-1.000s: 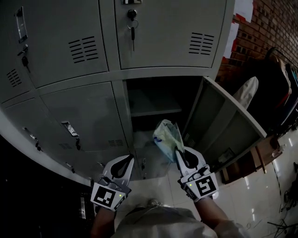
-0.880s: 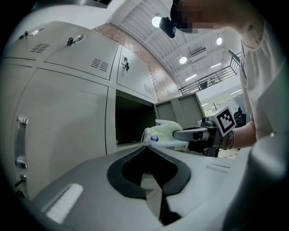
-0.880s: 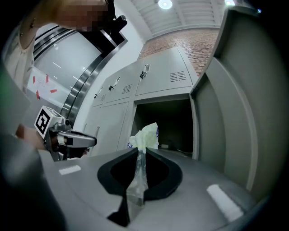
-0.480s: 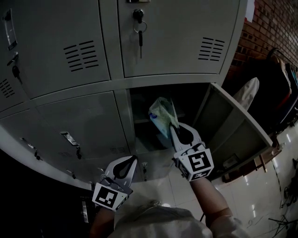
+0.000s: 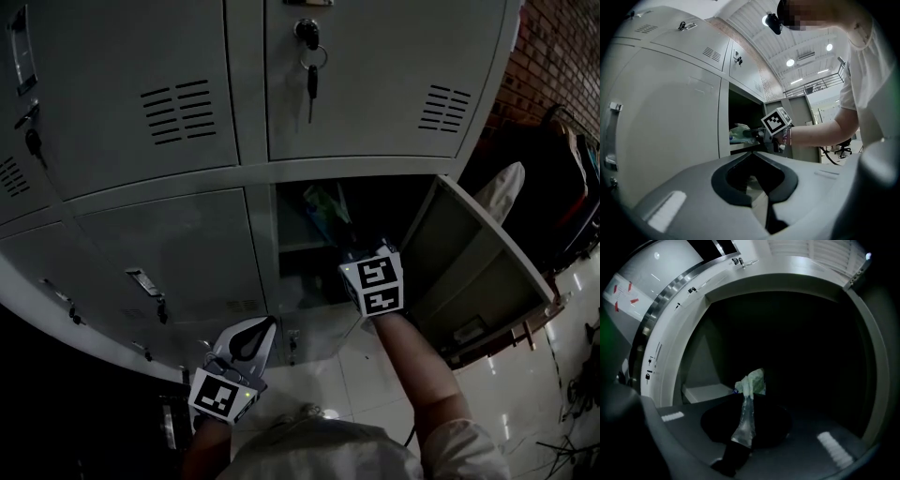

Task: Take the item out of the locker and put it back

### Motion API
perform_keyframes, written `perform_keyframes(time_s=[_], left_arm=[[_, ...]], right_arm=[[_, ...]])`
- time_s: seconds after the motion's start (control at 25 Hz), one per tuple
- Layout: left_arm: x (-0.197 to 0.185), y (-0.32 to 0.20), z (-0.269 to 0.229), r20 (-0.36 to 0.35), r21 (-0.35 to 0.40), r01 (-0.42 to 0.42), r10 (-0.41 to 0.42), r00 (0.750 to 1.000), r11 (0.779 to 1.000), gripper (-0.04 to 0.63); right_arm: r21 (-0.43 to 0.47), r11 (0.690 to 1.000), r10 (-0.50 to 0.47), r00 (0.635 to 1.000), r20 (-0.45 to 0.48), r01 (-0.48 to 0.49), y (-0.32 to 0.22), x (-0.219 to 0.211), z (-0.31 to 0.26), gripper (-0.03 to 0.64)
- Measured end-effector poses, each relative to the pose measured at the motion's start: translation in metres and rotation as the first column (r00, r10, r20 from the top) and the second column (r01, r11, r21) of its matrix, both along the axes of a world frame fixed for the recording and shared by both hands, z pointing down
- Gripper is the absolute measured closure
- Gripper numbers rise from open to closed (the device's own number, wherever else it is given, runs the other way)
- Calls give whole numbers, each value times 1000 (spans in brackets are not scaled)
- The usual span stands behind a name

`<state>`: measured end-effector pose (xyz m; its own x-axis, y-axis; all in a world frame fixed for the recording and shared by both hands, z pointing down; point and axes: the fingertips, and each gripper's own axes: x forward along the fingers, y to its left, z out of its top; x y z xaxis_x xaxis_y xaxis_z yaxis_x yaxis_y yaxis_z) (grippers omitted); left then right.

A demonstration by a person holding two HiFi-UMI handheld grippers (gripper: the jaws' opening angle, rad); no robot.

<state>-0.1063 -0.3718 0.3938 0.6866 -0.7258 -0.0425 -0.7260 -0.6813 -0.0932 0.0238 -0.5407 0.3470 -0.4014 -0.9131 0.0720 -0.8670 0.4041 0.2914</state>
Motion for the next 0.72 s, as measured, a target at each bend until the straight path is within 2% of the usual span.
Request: perform_keyframes(time_s=[0.04, 0.12, 0.2, 0.32, 0.36, 0.44, 0.52, 0.56, 0.64, 0.68, 0.72], left_arm=[[-2, -2, 0, -5, -4, 3, -3, 1000, 1000, 591], [-4, -4, 2, -14, -12, 7, -8, 1000, 1000, 591], [-4, -6, 3, -15, -19, 7, -7, 1000, 1000, 591], [-1, -8, 4, -8, -23, -4, 4, 1000, 1000, 591], [-1, -8, 3, -6, -25, -8, 8, 1000, 1000, 591], [-1, -7, 3, -4, -30, -14, 13, 1000, 999, 591], [-3, -3, 2, -5, -31, -17, 17, 1000, 999, 591], [-4, -1, 1, -8, -30, -20, 19, 1000, 999, 591], [-8, 4, 3, -13, -37, -28, 28, 1000, 999, 591], [-10, 6, 5, -15, -43, -33, 33, 999, 999, 591], [-12, 9, 6, -17, -49, -38, 37, 999, 998, 591]], right_arm=[[3, 1000, -9, 1000, 2, 9, 0, -2, 1, 592], [4, 999, -32, 999, 19, 32, 1, -5, 2, 536], [27, 998, -50, 998, 34, 49, 2, -7, -1, 432], [115, 992, -66, 995, 71, 58, 9, -9, -19, 263], [141, 988, -71, 993, 99, 57, 13, -8, -27, 227], [174, 983, -81, 985, 153, 54, 24, -7, -42, 199], [182, 981, -100, 978, 183, 66, 44, -7, -49, 200], [181, 981, -109, 976, 188, 75, 56, -7, -49, 246], [194, 979, -102, 978, 182, 66, 84, -7, -47, 437], [204, 978, -85, 981, 172, 49, 96, -5, -44, 440], [207, 978, -65, 985, 161, 31, 106, -4, -40, 479]])
